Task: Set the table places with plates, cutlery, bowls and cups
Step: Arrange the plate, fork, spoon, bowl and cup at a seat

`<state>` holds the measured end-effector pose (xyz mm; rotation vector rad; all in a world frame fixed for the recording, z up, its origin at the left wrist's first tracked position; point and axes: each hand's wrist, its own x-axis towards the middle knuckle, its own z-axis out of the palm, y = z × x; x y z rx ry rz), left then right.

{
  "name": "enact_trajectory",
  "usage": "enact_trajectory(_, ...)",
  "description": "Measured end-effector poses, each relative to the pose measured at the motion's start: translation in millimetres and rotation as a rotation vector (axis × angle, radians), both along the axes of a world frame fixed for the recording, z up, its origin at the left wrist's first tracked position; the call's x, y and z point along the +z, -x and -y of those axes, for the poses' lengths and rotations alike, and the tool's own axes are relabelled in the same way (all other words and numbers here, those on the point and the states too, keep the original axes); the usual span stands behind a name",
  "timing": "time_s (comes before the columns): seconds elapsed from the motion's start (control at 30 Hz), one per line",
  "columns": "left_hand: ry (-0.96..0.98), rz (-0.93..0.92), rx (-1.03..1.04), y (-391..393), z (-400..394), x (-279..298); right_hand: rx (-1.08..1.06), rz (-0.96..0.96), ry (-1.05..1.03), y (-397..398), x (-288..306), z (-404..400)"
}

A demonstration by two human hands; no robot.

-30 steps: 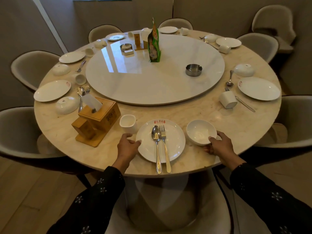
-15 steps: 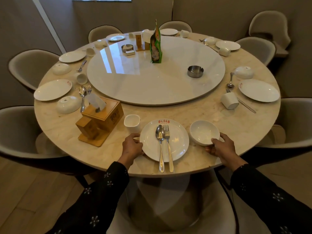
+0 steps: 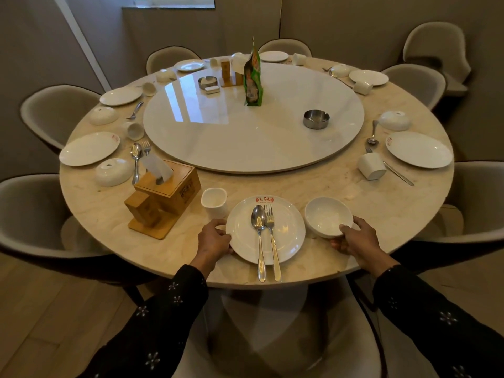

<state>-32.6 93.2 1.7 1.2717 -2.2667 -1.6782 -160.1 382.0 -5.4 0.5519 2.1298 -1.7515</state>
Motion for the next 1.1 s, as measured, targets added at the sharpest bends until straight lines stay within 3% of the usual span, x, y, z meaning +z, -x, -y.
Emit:
enact_trajectory(0.13,0.049,0.003,0.019,-0.9,1.3,-2.7,0.026,0.0,-0.02,-0.5,3.7,-1.4)
enact_trajectory(0.23,0.183,-0.03,0.023,-1.3,0.7,-1.4,0.06,-0.044,-0.151,-0.3,8.1,-4.0)
enact_trajectory(0.47,0.385,-0.248,-0.155,24.8,-24.6,29.4,0.041,-0.182,-0.238,4.3,31.1,-23.0)
enact_trajectory(0.77,0.364,-0.427,-0.498,91.7,-122.4,80.8,0.011,-0.402,-0.213,14.0,82.2,-79.6)
enact_trajectory(1.1,0.257,-0.455,-0.673,153.1,-277.2,94.9,-0.031,-0.544,-0.204,43.9,100.7,-205.2)
